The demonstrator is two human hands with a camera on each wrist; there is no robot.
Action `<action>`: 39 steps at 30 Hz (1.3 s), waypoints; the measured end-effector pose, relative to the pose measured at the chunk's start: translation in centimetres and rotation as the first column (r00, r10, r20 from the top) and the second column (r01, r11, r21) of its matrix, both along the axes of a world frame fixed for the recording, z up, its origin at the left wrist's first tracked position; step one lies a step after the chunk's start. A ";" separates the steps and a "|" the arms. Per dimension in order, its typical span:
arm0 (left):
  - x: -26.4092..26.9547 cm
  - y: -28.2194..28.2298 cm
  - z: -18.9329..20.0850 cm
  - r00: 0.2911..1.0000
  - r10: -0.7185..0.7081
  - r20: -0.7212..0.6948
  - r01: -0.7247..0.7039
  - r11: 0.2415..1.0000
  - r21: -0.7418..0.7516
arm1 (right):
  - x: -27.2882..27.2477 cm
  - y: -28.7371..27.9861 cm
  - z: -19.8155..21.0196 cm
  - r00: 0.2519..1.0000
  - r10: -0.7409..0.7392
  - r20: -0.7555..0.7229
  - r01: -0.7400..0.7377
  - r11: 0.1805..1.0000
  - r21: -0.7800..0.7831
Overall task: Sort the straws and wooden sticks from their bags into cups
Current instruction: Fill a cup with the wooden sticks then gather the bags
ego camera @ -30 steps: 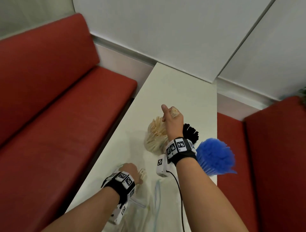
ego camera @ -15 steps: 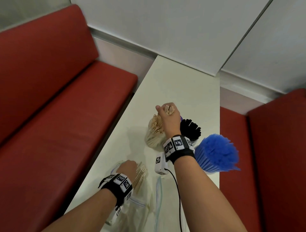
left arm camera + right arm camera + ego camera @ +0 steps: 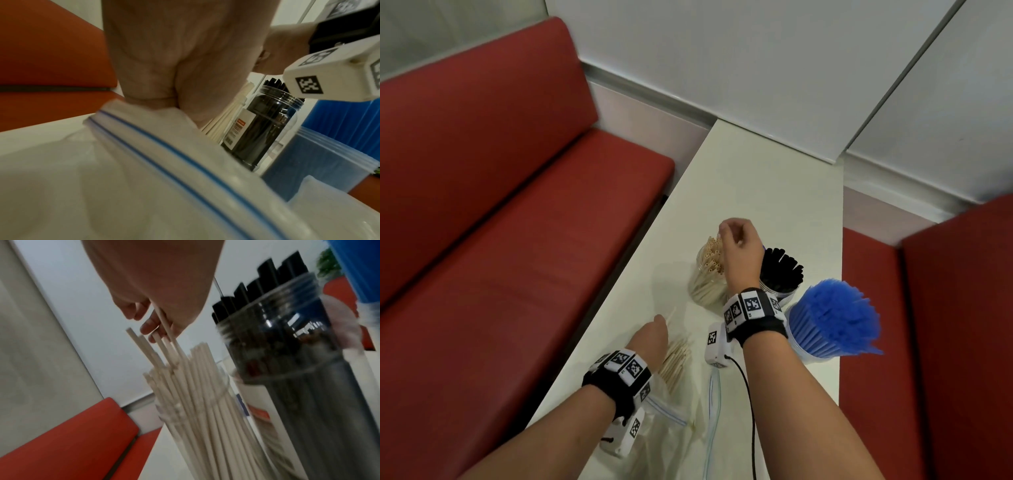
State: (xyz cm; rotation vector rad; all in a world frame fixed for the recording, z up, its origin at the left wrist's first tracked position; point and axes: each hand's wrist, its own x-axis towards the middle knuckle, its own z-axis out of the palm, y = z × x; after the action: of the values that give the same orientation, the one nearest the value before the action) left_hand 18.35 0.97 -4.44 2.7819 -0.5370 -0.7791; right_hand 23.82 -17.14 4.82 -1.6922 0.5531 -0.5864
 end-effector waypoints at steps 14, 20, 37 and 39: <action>-0.1 0.5 1.0 0.989 0.004 -0.148 -0.083 0.843 -0.531 | -1.5 0.6 -1.5 0.817 0.130 -0.561 -0.495 0.657 -0.569; 0.1 0.1 2.3 0.988 0.026 -0.150 -0.119 0.748 -0.653 | -2.0 0.5 -1.5 0.696 0.060 -0.716 -0.658 0.454 -0.601; 0.2 -3.4 19.0 0.997 0.062 0.046 0.032 0.210 -0.977 | -13.1 5.8 -1.1 0.952 0.158 -0.261 0.175 0.419 0.891; -0.5 -3.8 20.1 0.999 0.010 0.053 0.051 0.132 -0.990 | -12.9 5.8 0.9 0.986 0.135 -0.101 0.057 0.296 0.953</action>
State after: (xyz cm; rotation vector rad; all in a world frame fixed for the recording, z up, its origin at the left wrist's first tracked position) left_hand 17.83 -2.81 15.69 1.4434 -0.7288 -0.1308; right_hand 10.94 -11.39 5.74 -0.5352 0.7685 0.0256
